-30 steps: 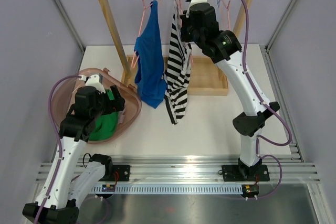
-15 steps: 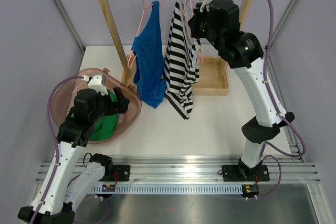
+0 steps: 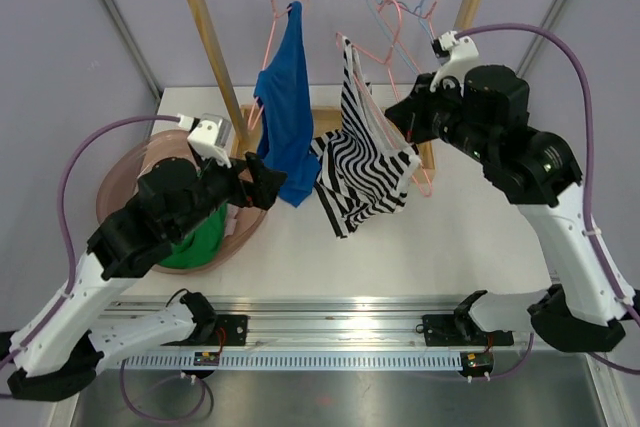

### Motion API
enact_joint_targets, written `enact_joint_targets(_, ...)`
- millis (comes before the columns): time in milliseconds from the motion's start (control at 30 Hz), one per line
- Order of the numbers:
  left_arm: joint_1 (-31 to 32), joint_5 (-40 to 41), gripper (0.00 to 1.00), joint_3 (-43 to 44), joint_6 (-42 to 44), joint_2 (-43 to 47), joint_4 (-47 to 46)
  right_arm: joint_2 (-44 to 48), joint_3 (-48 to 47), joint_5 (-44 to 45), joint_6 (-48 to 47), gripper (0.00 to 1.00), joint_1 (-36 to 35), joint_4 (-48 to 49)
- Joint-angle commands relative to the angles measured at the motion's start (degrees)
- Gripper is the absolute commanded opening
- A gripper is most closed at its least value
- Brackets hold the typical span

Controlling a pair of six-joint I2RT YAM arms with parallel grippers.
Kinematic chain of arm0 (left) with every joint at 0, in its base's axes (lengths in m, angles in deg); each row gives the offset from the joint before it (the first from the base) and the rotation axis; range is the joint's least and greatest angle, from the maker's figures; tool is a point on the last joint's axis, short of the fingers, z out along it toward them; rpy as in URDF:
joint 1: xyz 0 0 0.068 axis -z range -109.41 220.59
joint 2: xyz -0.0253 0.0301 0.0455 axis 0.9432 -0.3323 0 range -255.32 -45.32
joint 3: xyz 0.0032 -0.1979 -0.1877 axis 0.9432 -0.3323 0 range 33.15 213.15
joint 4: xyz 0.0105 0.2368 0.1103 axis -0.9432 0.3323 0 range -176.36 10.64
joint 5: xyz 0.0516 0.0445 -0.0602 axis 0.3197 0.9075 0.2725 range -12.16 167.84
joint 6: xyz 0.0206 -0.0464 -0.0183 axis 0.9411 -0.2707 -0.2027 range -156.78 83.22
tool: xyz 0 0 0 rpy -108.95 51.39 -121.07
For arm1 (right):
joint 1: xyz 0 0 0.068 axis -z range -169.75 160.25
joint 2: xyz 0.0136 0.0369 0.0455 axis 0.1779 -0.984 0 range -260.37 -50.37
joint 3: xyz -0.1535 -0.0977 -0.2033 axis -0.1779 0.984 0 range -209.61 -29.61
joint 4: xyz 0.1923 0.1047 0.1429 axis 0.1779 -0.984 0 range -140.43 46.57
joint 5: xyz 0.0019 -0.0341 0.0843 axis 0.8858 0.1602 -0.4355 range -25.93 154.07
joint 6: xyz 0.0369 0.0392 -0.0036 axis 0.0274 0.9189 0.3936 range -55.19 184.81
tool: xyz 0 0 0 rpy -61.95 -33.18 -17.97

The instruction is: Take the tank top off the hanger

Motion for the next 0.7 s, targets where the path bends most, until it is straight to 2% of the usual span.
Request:
enact_joint_targets(0, 5.95, 8.08, 0.99, 3.95, -0.19, -5.71, -4.82, 8.74, 6.26, -8.37, 2.39, 0.0, -0.3, 1.93)
enact_joint_targets(167, 10.09, 9.51, 0.99, 7.99, 2.0, -13.26, -9.48, 16.93, 14.52, -14.61, 5.2, 0.0, -0.3, -0.01)
enact_joint_targets(300, 11.06, 7.67, 0.91, 12.12, 3.15, -18.1, -11.94, 22.9, 17.52, -19.44, 6.87, 0.0, -0.3, -1.59)
enact_joint_targets(433, 12.11, 4.94, 0.85, 14.23, 4.47, -20.49, -14.93, 25.38, 18.05, -23.14, 7.4, 0.0, -0.3, -3.43)
enact_joint_targets(600, 12.91, 0.63, 0.84, 13.89, 7.19, -21.55, -19.59, 26.26, 17.96, -26.74, 7.93, 0.0, -0.3, -4.49)
enact_joint_targets(667, 13.26, 1.68, 0.78, 13.88, 7.8, -22.16, -20.03, 26.26, 17.61, -27.18, 7.93, 0.0, -0.38, -5.28)
